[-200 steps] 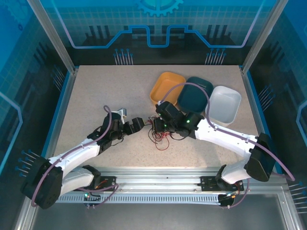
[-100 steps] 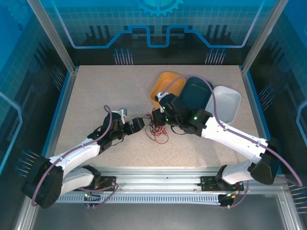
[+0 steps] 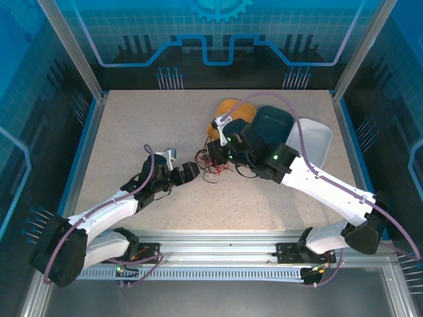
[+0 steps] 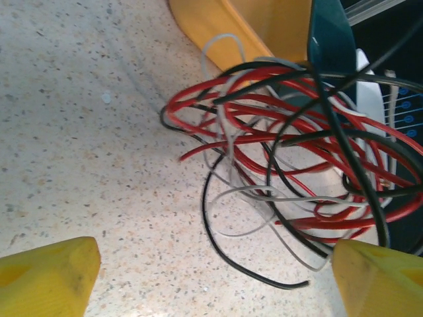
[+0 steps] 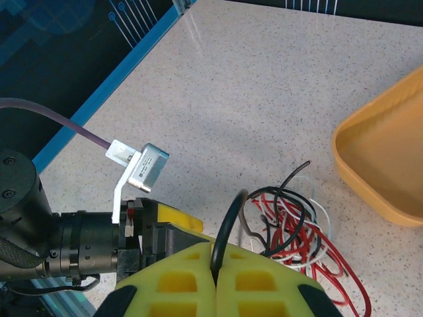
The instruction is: Untangle the cables
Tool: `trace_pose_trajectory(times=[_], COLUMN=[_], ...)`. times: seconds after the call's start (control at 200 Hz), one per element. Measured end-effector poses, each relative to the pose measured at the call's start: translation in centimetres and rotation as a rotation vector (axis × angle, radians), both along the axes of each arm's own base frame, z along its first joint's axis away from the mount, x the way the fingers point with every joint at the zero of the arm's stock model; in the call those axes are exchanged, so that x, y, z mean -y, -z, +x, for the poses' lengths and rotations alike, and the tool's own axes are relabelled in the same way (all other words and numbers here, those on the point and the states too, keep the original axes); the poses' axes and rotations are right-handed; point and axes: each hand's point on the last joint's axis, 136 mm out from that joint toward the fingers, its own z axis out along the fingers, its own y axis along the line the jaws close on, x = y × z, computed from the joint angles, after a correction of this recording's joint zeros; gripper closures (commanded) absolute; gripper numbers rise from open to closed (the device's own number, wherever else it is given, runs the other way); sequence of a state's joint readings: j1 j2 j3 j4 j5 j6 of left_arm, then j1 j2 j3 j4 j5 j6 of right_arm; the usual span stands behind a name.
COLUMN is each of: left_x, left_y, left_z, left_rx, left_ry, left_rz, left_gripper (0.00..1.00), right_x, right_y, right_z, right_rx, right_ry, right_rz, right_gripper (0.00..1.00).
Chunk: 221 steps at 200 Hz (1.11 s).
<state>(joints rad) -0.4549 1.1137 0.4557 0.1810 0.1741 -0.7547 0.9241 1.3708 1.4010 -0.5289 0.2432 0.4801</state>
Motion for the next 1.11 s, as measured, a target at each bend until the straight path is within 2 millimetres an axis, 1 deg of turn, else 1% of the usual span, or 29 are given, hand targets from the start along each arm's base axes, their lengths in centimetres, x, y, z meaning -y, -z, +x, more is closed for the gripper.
trace_pose_trajectory(times=[0.215,0.35,0.515,0.745,0.906,0.991,1.106], left_x=[1.0,1.2,1.3,1.0,0.9,1.0,0.9], left_y=[-1.3,-1.6,-0.4,1.3,2.3,2.8,3.6], left_z=[0.1,0.3,0.7,1.6,2.3,2.6,2.8], left_rx=[0.045,0.059,0.032,0.000,-0.027,-0.036,-0.053], left_ry=[0.041,0.046,0.036,-0.011,-0.031,-0.034,-0.049], left_rz=[-0.044,-0.053,-0.043,-0.020,0.001,0.005,0.017], left_gripper=[0.11,0.11,0.12,0.20,0.24,0.28,0.32], right_x=[-0.3,-0.5,-0.9,-1.1,-1.1,-0.9,-0.8], right_y=[0.6,0.2,-0.5,-0.8,-2.0,-2.6,-4.1], right_z=[0.1,0.0,-0.2,-0.4,-0.4,-0.5,-0.6], right_rx=[-0.016,-0.012,-0.008,-0.011,0.011,0.023,0.050], right_ry=[-0.013,-0.023,-0.046,-0.059,-0.063,-0.067,-0.074], right_rz=[-0.009,0.000,0.023,0.032,0.050,0.055,0.069], right_gripper=[1.00,1.00,1.00,1.00,1.00,1.00,1.00])
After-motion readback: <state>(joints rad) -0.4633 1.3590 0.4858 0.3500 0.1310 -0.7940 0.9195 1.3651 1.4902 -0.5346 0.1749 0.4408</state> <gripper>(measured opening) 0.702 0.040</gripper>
